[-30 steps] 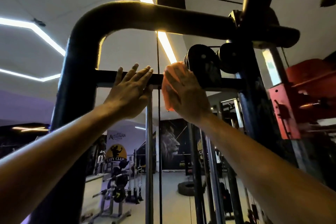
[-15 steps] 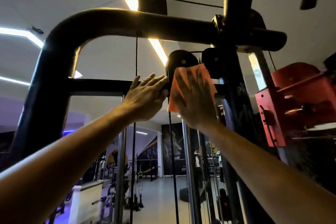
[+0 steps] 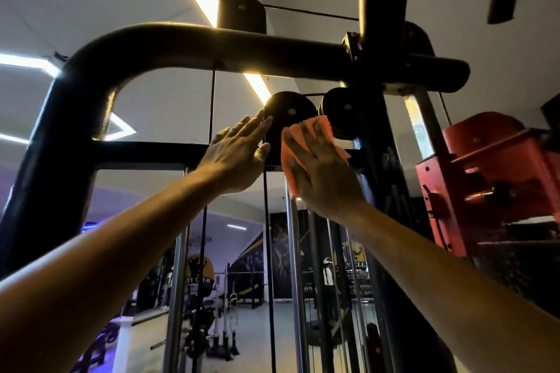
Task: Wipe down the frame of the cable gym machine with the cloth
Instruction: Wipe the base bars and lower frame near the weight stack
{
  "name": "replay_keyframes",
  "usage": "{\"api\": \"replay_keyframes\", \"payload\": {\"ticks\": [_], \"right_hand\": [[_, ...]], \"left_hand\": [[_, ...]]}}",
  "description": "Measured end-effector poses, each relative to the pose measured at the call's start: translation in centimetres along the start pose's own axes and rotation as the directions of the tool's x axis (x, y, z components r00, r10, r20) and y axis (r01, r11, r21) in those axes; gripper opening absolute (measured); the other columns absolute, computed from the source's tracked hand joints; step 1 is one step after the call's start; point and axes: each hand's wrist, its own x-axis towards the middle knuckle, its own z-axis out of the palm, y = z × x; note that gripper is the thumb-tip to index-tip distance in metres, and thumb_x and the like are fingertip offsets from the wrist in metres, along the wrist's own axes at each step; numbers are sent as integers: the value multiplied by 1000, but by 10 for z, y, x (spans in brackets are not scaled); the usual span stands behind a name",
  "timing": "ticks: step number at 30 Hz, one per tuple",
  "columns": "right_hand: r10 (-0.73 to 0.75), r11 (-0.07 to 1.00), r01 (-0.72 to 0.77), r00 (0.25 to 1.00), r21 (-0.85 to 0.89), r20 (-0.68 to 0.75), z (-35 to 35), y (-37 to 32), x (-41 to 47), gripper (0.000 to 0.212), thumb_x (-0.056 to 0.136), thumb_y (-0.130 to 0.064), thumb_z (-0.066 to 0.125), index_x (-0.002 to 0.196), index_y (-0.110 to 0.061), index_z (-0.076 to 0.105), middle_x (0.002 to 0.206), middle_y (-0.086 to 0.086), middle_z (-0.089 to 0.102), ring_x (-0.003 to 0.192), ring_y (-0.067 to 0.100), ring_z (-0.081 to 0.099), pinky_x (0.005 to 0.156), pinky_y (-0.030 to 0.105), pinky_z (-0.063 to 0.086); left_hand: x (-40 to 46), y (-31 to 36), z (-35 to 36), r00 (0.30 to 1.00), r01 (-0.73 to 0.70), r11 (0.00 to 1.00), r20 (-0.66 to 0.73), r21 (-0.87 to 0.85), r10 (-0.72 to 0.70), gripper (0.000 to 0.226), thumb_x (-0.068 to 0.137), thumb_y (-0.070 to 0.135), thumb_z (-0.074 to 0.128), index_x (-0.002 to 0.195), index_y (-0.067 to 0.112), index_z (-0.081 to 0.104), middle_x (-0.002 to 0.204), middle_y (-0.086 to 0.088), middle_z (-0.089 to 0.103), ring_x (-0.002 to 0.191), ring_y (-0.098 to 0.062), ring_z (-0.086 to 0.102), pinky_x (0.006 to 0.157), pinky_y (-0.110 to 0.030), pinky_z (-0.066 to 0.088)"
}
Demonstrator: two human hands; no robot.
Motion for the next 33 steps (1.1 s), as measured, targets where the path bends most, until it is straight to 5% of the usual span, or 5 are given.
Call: {"api": "replay_keyframes", "payload": {"ticks": [3,6,10,19,33], "right_hand": [[84,991,-88,996,99,40,-13,9,30,64,113,-54,28,173,-33,24,182,-4,15,169,27,5,125,50,36],[196,976,-196,981,96,12,-10,5,70,68,113,-57,24,174,-30,18,182,-2,10,169,26,1,135,49,16],[108,991,-106,994,-87,12,21,-11,53,72,113,-60,6,175,-24,2,182,3,-9,168,27,-13,136,51,-5],[-5,958,69,975,-279,222,30,27,87,106,87,-62,-44,175,-19,-4,182,9,-15,166,39,-19,132,64,-1],[-64,956,126,971,-266,230,11,21,77,80,109,-56,-14,175,-16,9,183,11,-1,168,40,-9,133,63,5]], "left_hand": [[4,-1,-5,1000,7,1000,10,-22,-7,63,116,42,39,172,37,11,178,14,1,166,-14,-4,136,-48,6],[14,-6,-6,1000,-8,1000,-6,-10,8,64,116,42,38,172,36,8,178,14,1,165,-13,-4,136,-51,4],[11,-9,3,995,-65,996,-69,56,69,66,112,58,22,172,39,2,178,13,2,165,-13,-3,135,-47,-1],[5,-12,9,990,-62,992,-117,110,75,65,110,55,11,172,36,5,178,14,2,164,-9,-3,131,-33,-4],[2,-11,8,991,-48,993,-117,104,60,66,109,55,12,172,36,8,177,14,8,164,-10,4,133,-36,8]]}}
